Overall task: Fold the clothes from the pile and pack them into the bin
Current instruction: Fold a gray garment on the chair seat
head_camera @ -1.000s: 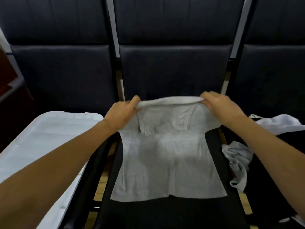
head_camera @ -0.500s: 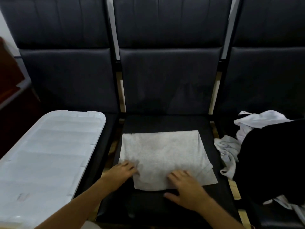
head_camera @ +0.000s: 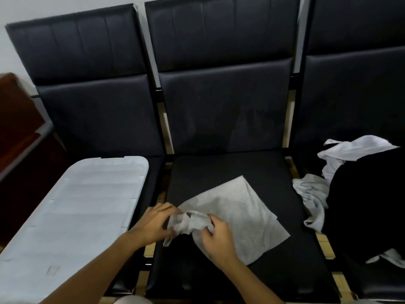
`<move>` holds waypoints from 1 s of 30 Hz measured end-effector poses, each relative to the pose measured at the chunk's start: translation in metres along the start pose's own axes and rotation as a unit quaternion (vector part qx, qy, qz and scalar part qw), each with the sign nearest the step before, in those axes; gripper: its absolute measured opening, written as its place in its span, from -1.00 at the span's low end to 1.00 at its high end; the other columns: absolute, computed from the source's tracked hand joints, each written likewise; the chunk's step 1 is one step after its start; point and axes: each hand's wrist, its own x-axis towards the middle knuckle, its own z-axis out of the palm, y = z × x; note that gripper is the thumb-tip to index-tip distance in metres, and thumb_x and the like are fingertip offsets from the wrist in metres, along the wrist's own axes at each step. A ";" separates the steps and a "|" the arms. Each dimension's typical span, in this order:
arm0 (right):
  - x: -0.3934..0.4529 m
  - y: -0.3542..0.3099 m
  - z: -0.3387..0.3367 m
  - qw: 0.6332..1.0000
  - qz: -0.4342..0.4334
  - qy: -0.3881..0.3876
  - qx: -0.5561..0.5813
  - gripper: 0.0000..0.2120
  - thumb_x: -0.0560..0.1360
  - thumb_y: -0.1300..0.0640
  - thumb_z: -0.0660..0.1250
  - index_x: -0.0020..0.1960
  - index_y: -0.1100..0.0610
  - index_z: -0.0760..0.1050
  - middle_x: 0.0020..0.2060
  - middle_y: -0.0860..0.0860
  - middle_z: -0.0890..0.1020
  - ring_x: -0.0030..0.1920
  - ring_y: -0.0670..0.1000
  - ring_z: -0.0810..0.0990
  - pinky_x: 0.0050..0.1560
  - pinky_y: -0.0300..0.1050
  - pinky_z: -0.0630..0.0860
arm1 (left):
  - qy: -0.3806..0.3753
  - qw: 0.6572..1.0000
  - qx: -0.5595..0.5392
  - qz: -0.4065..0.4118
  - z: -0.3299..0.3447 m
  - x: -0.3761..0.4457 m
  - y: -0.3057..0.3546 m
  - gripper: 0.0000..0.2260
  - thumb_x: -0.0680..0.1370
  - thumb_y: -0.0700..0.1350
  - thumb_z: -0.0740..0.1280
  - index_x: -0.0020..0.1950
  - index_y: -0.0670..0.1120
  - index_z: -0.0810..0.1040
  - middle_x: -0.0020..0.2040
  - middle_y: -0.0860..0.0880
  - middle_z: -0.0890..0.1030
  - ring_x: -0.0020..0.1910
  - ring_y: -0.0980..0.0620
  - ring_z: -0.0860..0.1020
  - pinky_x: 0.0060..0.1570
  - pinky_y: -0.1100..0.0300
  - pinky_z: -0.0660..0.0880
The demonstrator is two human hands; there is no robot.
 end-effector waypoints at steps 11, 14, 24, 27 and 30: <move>0.026 0.075 -0.135 0.947 0.244 0.165 0.128 -0.78 0.61 0.05 0.26 -0.07 0.20 0.53 -0.20 0.08 0.60 -0.16 0.07 0.60 -0.22 -0.09 0.48 | -0.123 0.969 -0.210 -0.042 0.000 0.122 0.098 -0.40 0.38 0.19 0.50 0.37 0.22 0.37 0.29 0.13 0.41 0.24 0.13 0.39 0.27 0.12 0.46; 0.026 0.104 -0.146 0.963 0.260 0.076 0.000 -0.63 0.57 0.04 0.34 -0.33 0.14 0.33 -0.41 0.01 0.43 -0.37 -0.01 0.45 -0.33 -0.13 0.35 | -0.164 0.975 -0.146 -0.016 0.018 0.128 0.097 -0.13 0.34 0.21 0.52 0.52 0.28 0.10 0.41 0.18 0.22 0.39 0.09 0.20 0.40 -0.02 0.34; 0.021 0.100 -0.145 0.988 0.125 0.086 -0.009 -0.70 0.50 -0.03 0.44 -0.30 0.13 0.54 -0.42 -0.02 0.61 -0.39 -0.15 0.57 -0.41 -0.35 0.40 | -0.083 0.978 -0.191 0.018 0.033 0.175 0.113 -0.69 0.54 -0.22 0.32 -0.01 0.24 0.56 -0.08 0.04 0.62 -0.10 0.08 0.59 0.06 0.02 0.57; 0.011 0.075 -0.138 0.994 0.074 0.034 0.067 -0.66 0.55 -0.02 0.37 -0.34 0.10 0.45 -0.48 -0.08 0.49 -0.44 -0.17 0.47 -0.40 -0.29 0.37 | -0.009 0.950 -0.312 -0.001 0.023 0.163 0.111 -0.74 0.55 -0.30 0.25 -0.11 0.02 0.63 -0.15 -0.10 0.65 -0.16 -0.01 0.62 -0.05 -0.11 0.58; -0.006 0.049 -0.126 0.982 0.053 -0.089 0.155 -0.68 0.57 -0.06 0.28 -0.31 0.05 0.45 -0.48 -0.15 0.47 -0.42 -0.20 0.45 -0.36 -0.32 0.36 | 0.069 0.890 -0.443 -0.079 0.003 0.129 0.082 -0.76 0.61 -0.04 0.33 -0.06 -0.21 0.63 -0.13 -0.15 0.69 -0.10 -0.06 0.65 -0.11 0.03 0.58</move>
